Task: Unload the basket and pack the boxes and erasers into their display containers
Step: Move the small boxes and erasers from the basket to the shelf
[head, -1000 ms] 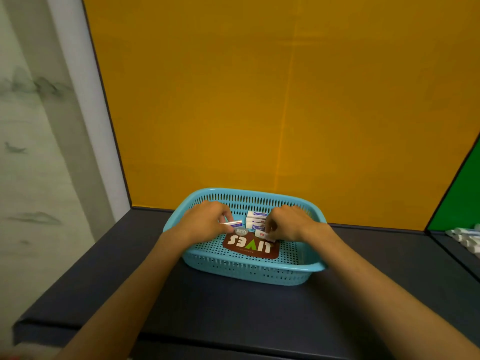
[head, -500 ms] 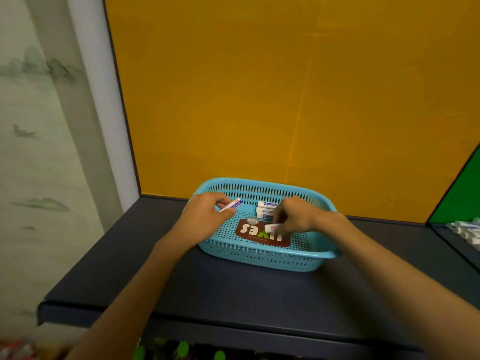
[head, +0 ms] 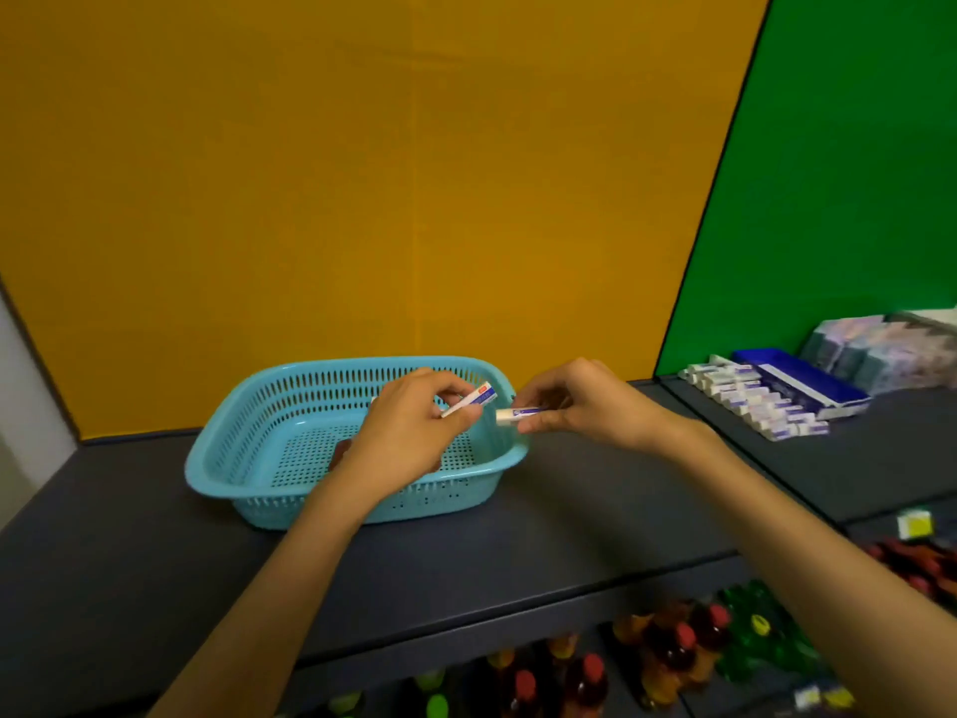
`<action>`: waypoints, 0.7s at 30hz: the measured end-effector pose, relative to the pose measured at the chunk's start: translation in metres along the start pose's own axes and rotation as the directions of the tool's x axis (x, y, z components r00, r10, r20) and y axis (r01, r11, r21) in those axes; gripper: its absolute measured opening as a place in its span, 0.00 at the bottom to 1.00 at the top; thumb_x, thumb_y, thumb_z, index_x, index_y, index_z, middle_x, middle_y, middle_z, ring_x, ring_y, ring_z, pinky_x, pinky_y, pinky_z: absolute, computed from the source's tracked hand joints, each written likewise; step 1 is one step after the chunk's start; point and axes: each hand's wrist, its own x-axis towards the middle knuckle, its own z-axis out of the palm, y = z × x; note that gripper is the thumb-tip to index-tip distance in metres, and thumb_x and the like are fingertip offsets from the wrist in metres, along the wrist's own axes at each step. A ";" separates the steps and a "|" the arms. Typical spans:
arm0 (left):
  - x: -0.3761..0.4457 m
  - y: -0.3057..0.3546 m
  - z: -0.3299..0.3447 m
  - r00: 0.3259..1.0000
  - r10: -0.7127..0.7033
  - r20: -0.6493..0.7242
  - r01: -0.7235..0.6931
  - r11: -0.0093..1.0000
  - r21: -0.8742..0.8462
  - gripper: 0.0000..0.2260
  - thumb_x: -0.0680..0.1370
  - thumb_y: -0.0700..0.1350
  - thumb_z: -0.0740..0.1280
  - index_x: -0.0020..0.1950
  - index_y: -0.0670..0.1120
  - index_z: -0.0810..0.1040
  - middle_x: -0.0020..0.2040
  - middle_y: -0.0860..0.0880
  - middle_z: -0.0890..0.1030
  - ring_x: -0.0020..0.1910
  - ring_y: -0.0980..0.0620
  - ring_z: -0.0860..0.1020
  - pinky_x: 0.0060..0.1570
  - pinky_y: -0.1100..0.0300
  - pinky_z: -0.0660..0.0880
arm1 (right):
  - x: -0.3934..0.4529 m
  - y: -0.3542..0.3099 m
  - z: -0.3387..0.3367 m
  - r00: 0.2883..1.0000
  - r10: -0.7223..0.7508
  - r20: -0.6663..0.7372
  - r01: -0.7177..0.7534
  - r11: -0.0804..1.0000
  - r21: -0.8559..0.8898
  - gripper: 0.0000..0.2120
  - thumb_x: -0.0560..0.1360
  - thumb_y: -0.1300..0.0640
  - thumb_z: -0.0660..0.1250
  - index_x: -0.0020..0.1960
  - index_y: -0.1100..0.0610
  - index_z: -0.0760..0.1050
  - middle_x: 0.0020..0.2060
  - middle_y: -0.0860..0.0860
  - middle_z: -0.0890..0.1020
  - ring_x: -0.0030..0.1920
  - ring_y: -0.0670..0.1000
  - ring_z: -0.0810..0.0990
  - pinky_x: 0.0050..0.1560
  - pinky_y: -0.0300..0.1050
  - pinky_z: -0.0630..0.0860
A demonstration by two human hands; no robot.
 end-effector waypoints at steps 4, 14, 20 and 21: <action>0.010 0.033 0.049 0.986 0.094 0.137 -0.104 0.992 0.069 0.07 0.80 0.50 0.68 0.57 0.55 0.81 0.49 0.55 0.78 0.44 0.57 0.75 0.45 0.58 0.70 | -0.055 0.040 -0.023 0.996 0.062 -0.062 -0.064 0.997 -0.035 0.10 0.73 0.51 0.76 0.51 0.53 0.84 0.43 0.45 0.85 0.44 0.43 0.82 0.46 0.46 0.79; 0.004 0.135 0.191 0.940 0.107 0.323 -0.148 0.983 0.104 0.08 0.83 0.52 0.60 0.61 0.55 0.73 0.54 0.53 0.81 0.51 0.51 0.78 0.53 0.48 0.75 | -0.208 0.150 -0.083 0.965 0.230 -0.125 -0.232 0.973 -0.004 0.08 0.72 0.54 0.76 0.51 0.49 0.83 0.43 0.43 0.84 0.44 0.41 0.81 0.44 0.37 0.77; -0.003 0.196 0.265 0.923 0.129 0.363 -0.165 0.984 0.068 0.06 0.84 0.48 0.58 0.61 0.53 0.70 0.50 0.53 0.79 0.47 0.50 0.76 0.51 0.45 0.74 | -0.288 0.215 -0.120 0.938 0.253 -0.236 -0.249 0.967 0.047 0.07 0.70 0.54 0.79 0.46 0.47 0.84 0.42 0.41 0.84 0.44 0.41 0.82 0.46 0.39 0.78; -0.003 0.205 0.275 0.924 0.126 0.360 -0.160 0.985 0.067 0.06 0.84 0.48 0.58 0.61 0.53 0.69 0.50 0.52 0.79 0.47 0.49 0.76 0.51 0.45 0.74 | -0.297 0.225 -0.124 0.940 0.249 -0.233 -0.246 0.968 0.042 0.07 0.70 0.54 0.79 0.46 0.47 0.84 0.42 0.40 0.84 0.44 0.40 0.82 0.46 0.38 0.77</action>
